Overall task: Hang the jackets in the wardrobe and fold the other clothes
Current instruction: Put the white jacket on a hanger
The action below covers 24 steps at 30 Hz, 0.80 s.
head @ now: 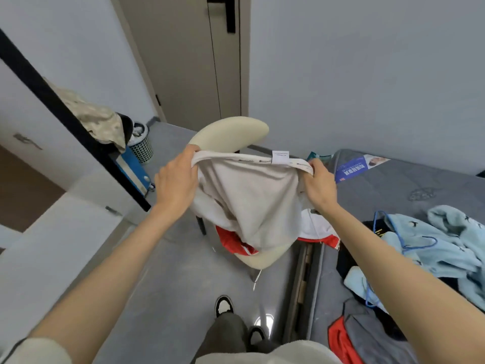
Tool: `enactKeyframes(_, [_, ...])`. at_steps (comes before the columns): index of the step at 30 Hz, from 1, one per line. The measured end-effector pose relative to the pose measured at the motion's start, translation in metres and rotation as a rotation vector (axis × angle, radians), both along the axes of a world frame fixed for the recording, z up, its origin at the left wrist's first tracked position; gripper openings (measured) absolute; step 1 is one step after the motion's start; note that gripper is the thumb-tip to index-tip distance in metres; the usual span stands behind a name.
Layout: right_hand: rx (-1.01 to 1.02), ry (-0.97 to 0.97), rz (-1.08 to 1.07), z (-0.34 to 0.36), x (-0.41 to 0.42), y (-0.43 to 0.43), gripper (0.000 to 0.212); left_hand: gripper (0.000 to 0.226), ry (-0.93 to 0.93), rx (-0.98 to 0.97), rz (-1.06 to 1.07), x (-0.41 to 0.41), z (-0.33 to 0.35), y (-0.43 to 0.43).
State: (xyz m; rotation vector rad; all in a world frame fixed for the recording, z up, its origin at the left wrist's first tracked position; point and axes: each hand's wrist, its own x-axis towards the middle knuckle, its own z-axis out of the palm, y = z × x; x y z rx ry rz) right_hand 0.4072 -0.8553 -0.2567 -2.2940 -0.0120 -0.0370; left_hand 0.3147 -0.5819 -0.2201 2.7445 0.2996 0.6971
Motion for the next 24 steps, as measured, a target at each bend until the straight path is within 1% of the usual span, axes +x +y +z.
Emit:
enactKeyframes(1, [0.026, -0.030, 0.024, 0.014, -0.008, 0.005, 0.012, 0.025, -0.018, -0.010, 0.043, -0.011, 0.010, 0.008])
enactKeyframes(4, [0.141, -0.132, 0.126, 0.056, -0.030, 0.021, 0.020, 0.029, -0.107, -0.098, 0.154, -0.041, 0.041, 0.032])
enactKeyframes(6, [0.161, -0.156, 0.228, 0.083, -0.044, 0.034, 0.028, 0.033, -0.175, -0.167, 0.201, -0.060, 0.060, 0.048])
enactKeyframes(8, [0.096, -0.141, 0.344, 0.105, -0.062, 0.047, 0.041, 0.035, -0.230, -0.215, 0.251, -0.083, 0.076, 0.064])
enactKeyframes(10, [0.009, -0.072, 0.509, 0.121, -0.083, 0.062, 0.047, 0.035, -0.257, -0.247, 0.286, -0.110, 0.089, 0.082])
enactKeyframes(12, [-0.187, -0.026, 0.686, 0.124, -0.108, 0.078, 0.040, 0.034, -0.288, -0.242, 0.333, -0.142, 0.098, 0.099])
enactKeyframes(13, [-0.303, -0.031, 0.725, 0.121, -0.122, 0.086, 0.032, 0.034, -0.297, -0.233, 0.364, -0.161, 0.102, 0.109])
enactKeyframes(15, [-0.477, -0.091, 0.667, 0.114, -0.153, 0.103, 0.013, 0.036, -0.289, -0.231, 0.426, -0.199, 0.108, 0.127])
enactKeyframes(16, [-0.519, -0.152, 0.590, 0.113, -0.169, 0.111, 0.017, 0.036, -0.273, -0.228, 0.443, -0.219, 0.111, 0.136])
enactKeyframes(17, [-0.527, -0.245, 0.508, 0.113, -0.183, 0.119, 0.025, 0.037, -0.260, -0.225, 0.451, -0.237, 0.114, 0.144])
enactKeyframes(19, [-0.438, -0.445, 0.351, 0.121, -0.208, 0.132, 0.038, 0.038, -0.279, -0.220, 0.459, -0.271, 0.118, 0.157])
enactKeyframes(21, [-0.220, -0.592, 0.196, 0.132, -0.226, 0.142, 0.046, 0.038, -0.312, -0.190, 0.462, -0.297, 0.117, 0.165])
enactKeyframes(22, [-0.105, -0.595, 0.127, 0.135, -0.233, 0.146, 0.046, 0.038, -0.290, -0.158, 0.453, -0.307, 0.113, 0.167])
enactKeyframes(23, [-0.032, -0.527, 0.079, 0.135, -0.240, 0.147, 0.043, 0.039, -0.222, -0.125, 0.437, -0.316, 0.106, 0.168])
enactKeyframes(24, [-0.030, -0.409, 0.055, 0.133, -0.246, 0.148, 0.037, 0.040, -0.117, -0.104, 0.422, -0.322, 0.099, 0.168])
